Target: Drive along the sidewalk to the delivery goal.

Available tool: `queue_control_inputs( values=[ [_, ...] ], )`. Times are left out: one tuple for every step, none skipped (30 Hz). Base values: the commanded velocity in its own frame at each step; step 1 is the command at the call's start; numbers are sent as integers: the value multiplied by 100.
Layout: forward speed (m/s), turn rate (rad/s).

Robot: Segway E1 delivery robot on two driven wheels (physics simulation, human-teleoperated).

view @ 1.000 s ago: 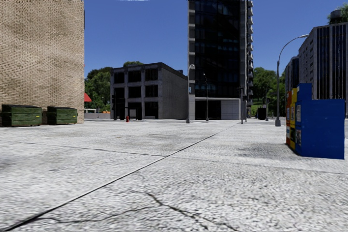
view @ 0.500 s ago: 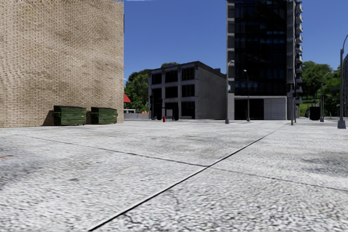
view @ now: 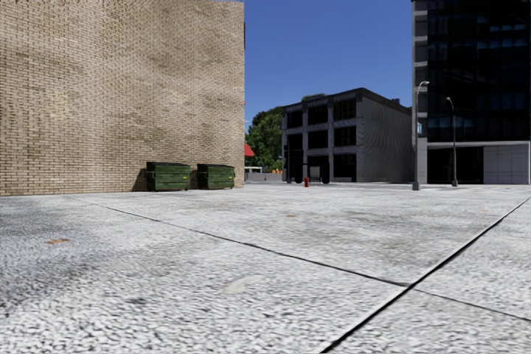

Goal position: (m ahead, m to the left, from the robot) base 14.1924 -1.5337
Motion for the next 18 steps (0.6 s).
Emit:
queue_control_inputs(
  values=[
    [139, 51],
    [139, 51],
    [139, 51],
    [139, 51],
    [139, 51],
    [139, 51],
    [139, 51],
    [139, 51],
    [139, 51],
    [139, 51],
    [139, 51],
    [139, 51],
    [139, 51],
    [139, 51],
    [139, 51],
    [139, 51],
    [139, 51],
    [139, 46]
  ],
)
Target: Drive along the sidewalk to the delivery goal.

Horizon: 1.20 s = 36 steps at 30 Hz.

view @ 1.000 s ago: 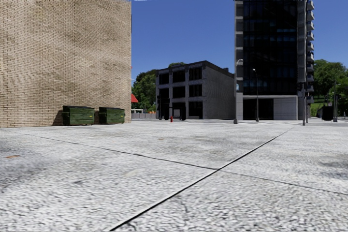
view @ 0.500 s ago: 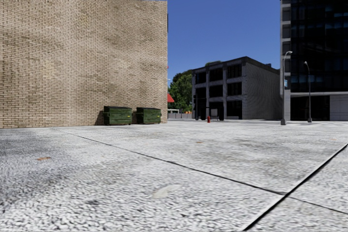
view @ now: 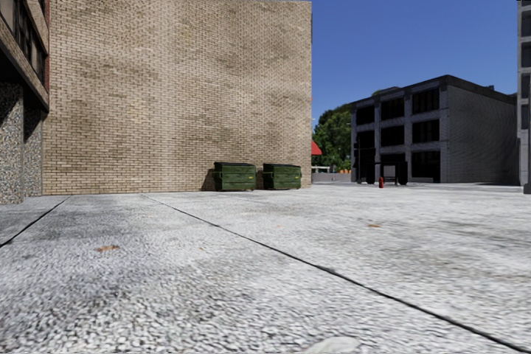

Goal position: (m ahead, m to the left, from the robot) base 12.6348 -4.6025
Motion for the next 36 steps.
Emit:
queue_control_inputs(
  values=[
    [139, 46],
    [139, 33],
    [139, 29],
    [139, 26],
    [139, 17],
    [139, 17],
    [139, 6],
    [139, 0],
    [139, 0],
    [139, 0],
    [139, 0],
    [139, 0],
    [139, 0],
    [139, 0],
    [139, 0],
    [139, 0],
    [139, 0],
    [139, 0],
    [139, 0],
    [139, 0],
    [139, 0],
    [139, 0],
    [139, 0],
    [139, 0],
    [139, 0],
    [139, 0],
    [139, 0],
    [139, 0],
    [139, 0],
    [139, 0],
    [139, 0],
    [139, 0],
    [139, 0],
    [138, 0],
    [138, 0],
    [138, 0]
  ],
)
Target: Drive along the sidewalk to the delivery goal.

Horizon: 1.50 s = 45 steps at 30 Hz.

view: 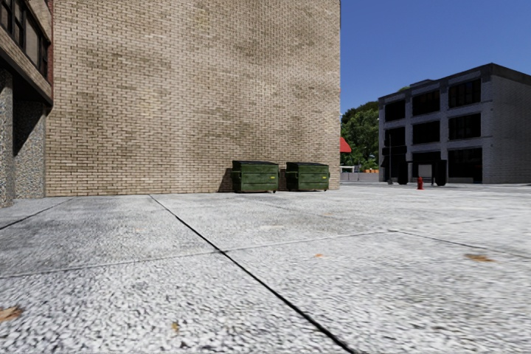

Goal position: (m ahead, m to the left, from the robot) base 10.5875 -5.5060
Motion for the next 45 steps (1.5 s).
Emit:
queue_control_inputs(
  values=[
    [138, 0],
    [138, 0],
    [138, 0],
    [138, 0],
    [138, 0],
    [138, 0],
    [138, 0],
    [138, 0],
    [138, 0],
    [138, 0],
    [138, 0],
    [138, 0],
    [138, 0],
    [138, 0],
    [138, -8],
    [138, -30],
    [138, -45],
    [138, -57],
    [138, -63],
    [138, -63],
    [138, -74],
    [138, -85],
    [138, -88],
    [138, -89],
    [138, -89],
    [138, -89],
    [138, -89],
    [138, -89],
    [138, -48],
    [138, -48],
    [138, -6],
    [138, -1],
    [138, 0],
    [138, 0],
    [138, 0],
    [138, 0],
    [138, 0],
    [138, 0],
    [138, 0],
    [138, 0],
    [138, 0],
    [138, 0],
    [138, 0],
    [138, 0],
    [138, 0]
  ],
)
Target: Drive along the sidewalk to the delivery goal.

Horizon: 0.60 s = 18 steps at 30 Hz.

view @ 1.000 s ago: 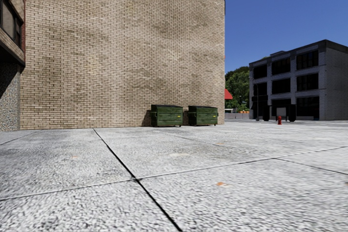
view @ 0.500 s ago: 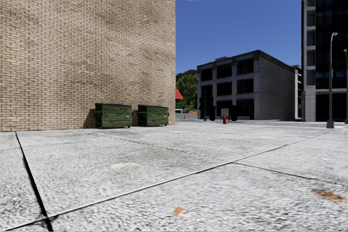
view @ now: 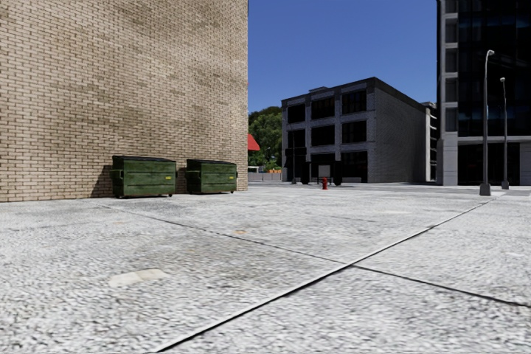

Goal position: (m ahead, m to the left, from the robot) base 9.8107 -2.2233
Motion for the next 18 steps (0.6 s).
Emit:
queue_control_inputs(
  values=[
    [138, 0],
    [138, 0],
    [138, 0],
    [138, 0],
    [138, 0],
    [138, 0],
    [138, 0],
    [138, 0],
    [138, 0],
    [138, 0],
    [138, 0],
    [138, 0],
    [138, 0],
    [138, 0],
    [138, 0],
    [138, 0],
    [138, 0],
    [138, 0]
  ],
)
